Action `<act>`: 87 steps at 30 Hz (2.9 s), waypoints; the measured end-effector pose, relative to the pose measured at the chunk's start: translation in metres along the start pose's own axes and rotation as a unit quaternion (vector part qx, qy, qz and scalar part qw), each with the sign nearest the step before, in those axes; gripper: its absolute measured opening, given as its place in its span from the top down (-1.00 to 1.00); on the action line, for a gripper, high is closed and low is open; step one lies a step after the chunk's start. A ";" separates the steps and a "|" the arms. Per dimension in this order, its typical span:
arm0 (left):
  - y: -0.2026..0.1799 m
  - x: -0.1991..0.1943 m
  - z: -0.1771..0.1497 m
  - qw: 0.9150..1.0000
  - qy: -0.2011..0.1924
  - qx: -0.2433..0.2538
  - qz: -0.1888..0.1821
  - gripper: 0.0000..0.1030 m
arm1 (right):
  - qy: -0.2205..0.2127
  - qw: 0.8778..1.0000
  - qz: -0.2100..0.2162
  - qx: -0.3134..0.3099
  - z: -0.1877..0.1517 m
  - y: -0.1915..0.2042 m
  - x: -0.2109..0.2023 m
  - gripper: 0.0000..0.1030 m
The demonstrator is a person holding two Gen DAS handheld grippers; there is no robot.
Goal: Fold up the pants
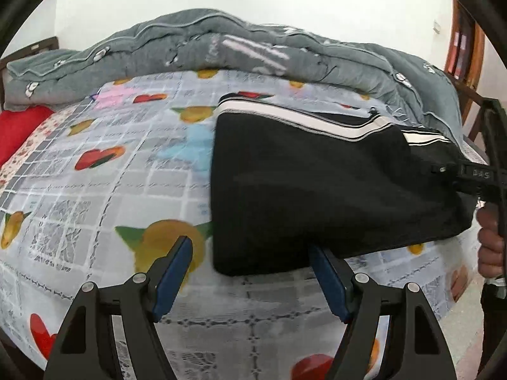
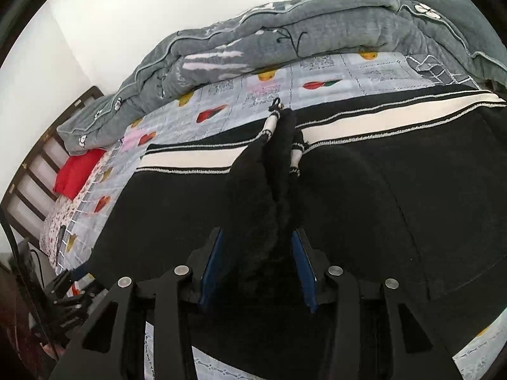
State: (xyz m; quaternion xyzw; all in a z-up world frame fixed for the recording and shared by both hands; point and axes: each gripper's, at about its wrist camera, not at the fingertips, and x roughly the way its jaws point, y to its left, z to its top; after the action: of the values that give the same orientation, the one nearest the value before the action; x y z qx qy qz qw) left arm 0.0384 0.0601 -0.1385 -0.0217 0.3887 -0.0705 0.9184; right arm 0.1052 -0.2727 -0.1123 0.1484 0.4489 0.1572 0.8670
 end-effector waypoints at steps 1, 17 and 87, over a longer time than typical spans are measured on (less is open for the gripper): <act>-0.003 0.003 0.001 1.000 0.002 0.004 0.002 -0.44 | 0.000 1.000 0.000 0.001 -0.001 -0.001 0.000 0.14; 0.035 0.008 -0.011 0.996 -0.026 -0.075 0.041 -0.46 | -0.008 1.000 0.002 0.000 -0.009 -0.005 -0.004 0.14; 0.026 -0.035 -0.021 0.997 -0.049 -0.056 0.034 -0.48 | -0.074 0.993 -0.028 -0.087 0.010 -0.003 -0.053 0.47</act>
State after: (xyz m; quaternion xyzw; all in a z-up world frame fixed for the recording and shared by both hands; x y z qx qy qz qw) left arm 0.0020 0.0908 -0.1303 -0.0632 0.3469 -0.0162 0.9356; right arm 0.0850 -0.2976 -0.0691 0.0714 0.3724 0.1601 0.9114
